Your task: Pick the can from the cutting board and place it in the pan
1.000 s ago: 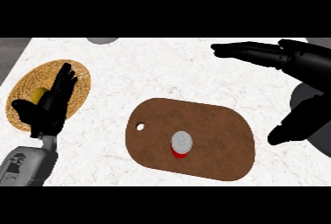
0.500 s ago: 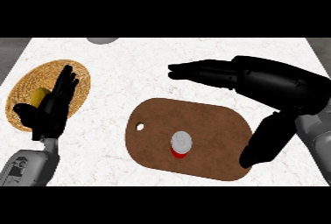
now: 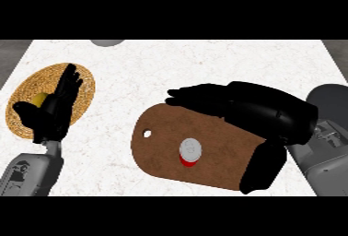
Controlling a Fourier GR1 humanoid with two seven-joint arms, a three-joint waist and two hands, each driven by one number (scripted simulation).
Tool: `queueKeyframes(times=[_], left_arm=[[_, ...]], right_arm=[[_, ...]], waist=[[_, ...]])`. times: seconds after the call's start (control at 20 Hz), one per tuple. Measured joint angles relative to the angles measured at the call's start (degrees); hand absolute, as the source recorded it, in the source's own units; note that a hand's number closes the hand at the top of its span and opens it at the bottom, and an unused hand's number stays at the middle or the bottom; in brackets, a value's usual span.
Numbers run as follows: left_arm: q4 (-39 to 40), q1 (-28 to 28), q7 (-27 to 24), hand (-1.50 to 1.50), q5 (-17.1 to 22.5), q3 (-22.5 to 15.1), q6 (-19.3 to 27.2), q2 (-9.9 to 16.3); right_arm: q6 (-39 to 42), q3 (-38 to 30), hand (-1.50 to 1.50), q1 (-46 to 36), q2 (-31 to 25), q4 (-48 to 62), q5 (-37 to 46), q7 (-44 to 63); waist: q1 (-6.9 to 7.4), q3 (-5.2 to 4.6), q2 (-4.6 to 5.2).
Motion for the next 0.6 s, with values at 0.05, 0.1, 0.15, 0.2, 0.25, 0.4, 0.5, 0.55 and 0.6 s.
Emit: queueKeyframes(times=[0.05, 0.1, 0.15, 0.2, 0.25, 0.4, 0.5, 0.55, 0.6], left_arm=[[-0.30, 0.21, 0.12, 0.00, -0.25, 0.13, -0.12, -0.09], [-0.23, 0.01, 0.14, 0.00, -0.67, 0.14, 0.02, -0.56], [-0.66, 0.20, 0.40, 0.00, -0.60, 0.53, -0.42, -0.25], [-1.78, 1.00, 0.62, 0.00, -0.59, 0.50, -0.60, -0.35], [-2.44, 1.67, 0.74, 0.00, -0.68, 0.76, -0.82, -0.26], [-0.91, 1.43, -0.45, 0.00, -0.58, 1.66, -1.93, -0.65], [0.93, 0.00, -0.65, 0.00, -1.14, 2.01, -2.07, -1.29], [1.02, -0.22, -0.49, 0.00, -1.29, 2.40, -2.31, -1.28], [1.08, 0.30, -1.01, 0.00, -1.56, 2.37, -2.37, -1.62]], right_arm=[[-0.41, 0.48, -1.50, 0.23, 1.08, -0.53, 0.74, 1.46], [-0.27, 0.32, -1.50, -0.08, 1.77, -0.48, 1.30, 2.37], [-0.18, 0.03, -1.50, 0.33, 1.64, 0.56, 3.11, 0.89], [-0.71, 0.60, -1.50, 1.03, 2.01, 1.16, 5.43, -0.07], [-0.25, 0.27, -1.50, 0.70, 2.19, 2.14, 6.15, -0.13], [1.36, 0.04, -1.50, 0.22, 2.18, 4.99, 8.48, -1.48], [2.07, 0.76, -1.50, 1.31, 2.67, 5.22, 10.39, -2.49], [2.53, 0.88, -1.50, 1.85, 3.08, 5.29, 11.10, -2.99], [2.32, 1.91, -1.50, 2.75, 3.56, 5.63, 12.60, -3.83]], waist=[[0.00, 0.01, 0.00], [0.01, 0.01, 0.00], [0.10, 0.00, 0.01], [0.20, 0.02, 0.02], [0.24, 0.02, 0.03], [0.24, 0.00, 0.08], [0.11, 0.01, 0.10], [0.10, 0.01, 0.09], [0.12, 0.02, 0.08]])
